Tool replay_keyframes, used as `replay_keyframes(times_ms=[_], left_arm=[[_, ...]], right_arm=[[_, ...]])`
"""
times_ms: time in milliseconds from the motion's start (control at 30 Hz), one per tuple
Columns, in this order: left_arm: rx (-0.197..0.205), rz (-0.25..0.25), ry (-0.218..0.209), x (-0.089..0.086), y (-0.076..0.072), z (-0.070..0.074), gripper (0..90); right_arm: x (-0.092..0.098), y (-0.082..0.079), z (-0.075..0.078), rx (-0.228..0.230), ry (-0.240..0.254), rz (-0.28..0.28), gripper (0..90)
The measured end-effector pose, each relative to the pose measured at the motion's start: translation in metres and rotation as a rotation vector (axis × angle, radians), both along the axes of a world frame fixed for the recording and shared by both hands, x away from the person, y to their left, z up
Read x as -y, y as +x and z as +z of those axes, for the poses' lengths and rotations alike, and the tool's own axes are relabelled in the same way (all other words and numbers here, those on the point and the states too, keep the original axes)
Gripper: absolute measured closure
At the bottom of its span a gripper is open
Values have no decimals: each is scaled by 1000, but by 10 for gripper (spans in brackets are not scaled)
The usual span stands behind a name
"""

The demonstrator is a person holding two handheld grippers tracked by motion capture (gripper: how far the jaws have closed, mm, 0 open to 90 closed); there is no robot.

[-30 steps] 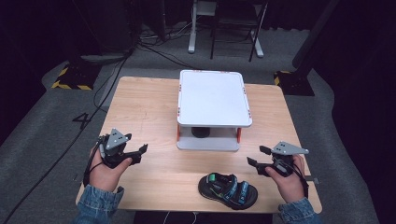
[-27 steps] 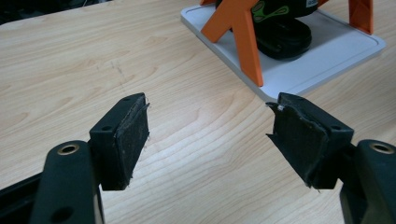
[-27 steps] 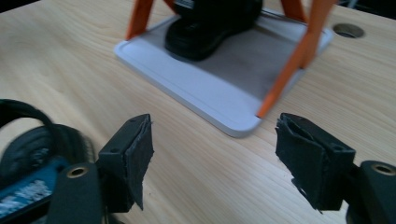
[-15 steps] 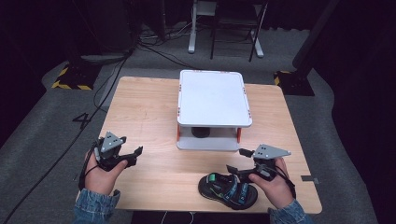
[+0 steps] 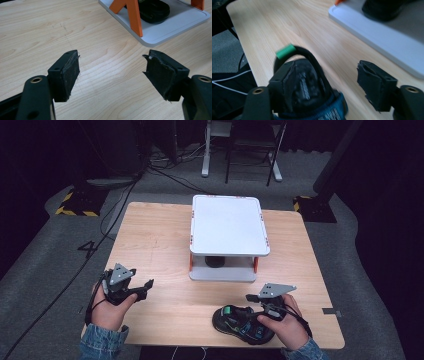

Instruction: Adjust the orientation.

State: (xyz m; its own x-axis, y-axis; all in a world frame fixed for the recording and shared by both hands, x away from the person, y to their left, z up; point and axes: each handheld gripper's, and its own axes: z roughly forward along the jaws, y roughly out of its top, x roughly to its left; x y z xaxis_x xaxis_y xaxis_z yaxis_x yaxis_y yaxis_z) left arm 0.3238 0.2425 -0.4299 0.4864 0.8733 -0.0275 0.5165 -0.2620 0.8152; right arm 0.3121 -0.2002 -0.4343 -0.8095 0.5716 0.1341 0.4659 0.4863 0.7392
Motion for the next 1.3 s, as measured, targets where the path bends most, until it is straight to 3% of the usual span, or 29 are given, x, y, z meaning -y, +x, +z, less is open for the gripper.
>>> replay_keyframes(times_ms=[33,133,267,367,433,567,767,933,1100,1300], left_arm=[[-1,1,-3,0,0,-1,275],[-6,-1,2,1,2,-2,274],[-9,-11,11,3,2,-3,275],[-7,-13,10,5,2,-4,274],[-6,-13,10,5,2,-4,274],[-10,-12,8,5,2,-5,275],[-8,-10,10,4,1,-5,274],[-10,15,10,-1,-7,-7,274],[-14,57,16,-13,-20,-8,274],[-11,108,12,-26,-33,-9,275]], right_arm=[[2,0,-2,-10,-12,2,335],[4,1,-9,-38,25,-6,349],[0,2,-13,-56,24,22,496],[-6,1,-15,-24,-26,16,564],[-7,2,-15,-17,-48,9,715],[-7,2,-13,9,-63,19,770],[-6,4,-9,2,-42,47,787],[-5,15,3,51,-35,54,792],[-16,40,13,89,-40,84,791],[-37,76,5,98,-66,122,790]])
